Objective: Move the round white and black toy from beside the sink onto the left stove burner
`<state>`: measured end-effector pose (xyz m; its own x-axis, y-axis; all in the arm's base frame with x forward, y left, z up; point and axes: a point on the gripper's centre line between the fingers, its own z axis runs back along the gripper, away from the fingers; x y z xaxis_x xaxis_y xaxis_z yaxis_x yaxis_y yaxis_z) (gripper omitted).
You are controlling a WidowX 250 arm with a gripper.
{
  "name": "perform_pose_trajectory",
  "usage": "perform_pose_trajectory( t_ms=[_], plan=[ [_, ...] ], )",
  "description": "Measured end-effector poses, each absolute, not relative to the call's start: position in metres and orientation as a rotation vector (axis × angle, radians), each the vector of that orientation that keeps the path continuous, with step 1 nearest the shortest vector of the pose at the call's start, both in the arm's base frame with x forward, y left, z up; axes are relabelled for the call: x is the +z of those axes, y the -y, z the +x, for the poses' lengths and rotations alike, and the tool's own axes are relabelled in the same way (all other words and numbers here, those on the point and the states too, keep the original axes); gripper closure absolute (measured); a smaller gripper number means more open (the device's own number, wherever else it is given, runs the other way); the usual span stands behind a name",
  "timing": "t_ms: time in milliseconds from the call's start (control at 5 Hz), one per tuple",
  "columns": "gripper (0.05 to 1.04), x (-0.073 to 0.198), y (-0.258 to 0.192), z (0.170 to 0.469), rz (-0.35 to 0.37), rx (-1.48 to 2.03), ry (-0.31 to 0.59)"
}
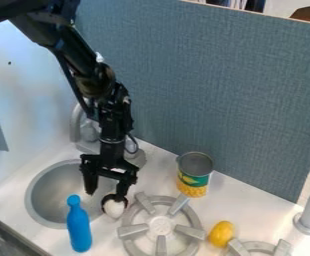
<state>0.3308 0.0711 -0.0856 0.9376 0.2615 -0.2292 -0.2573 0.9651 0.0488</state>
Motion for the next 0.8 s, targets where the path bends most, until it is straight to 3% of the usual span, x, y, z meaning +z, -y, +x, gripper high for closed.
perform_pose_trajectory(
  t_ms=[200, 400, 600, 800],
  plan=[
    [0.083, -0.0892, -0.0661, 0.3291, -0.010, 0.272, -0.228],
    [0.153, -0.0891, -0.0652, 0.3298, -0.015, 0.283, -0.226],
    [0.382, -0.0937, -0.0654, 0.3291, -0.016, 0.293, -0.238],
    [0.548, -0.0940, -0.0669, 0.3302, -0.030, 0.317, -0.228]
  ],
)
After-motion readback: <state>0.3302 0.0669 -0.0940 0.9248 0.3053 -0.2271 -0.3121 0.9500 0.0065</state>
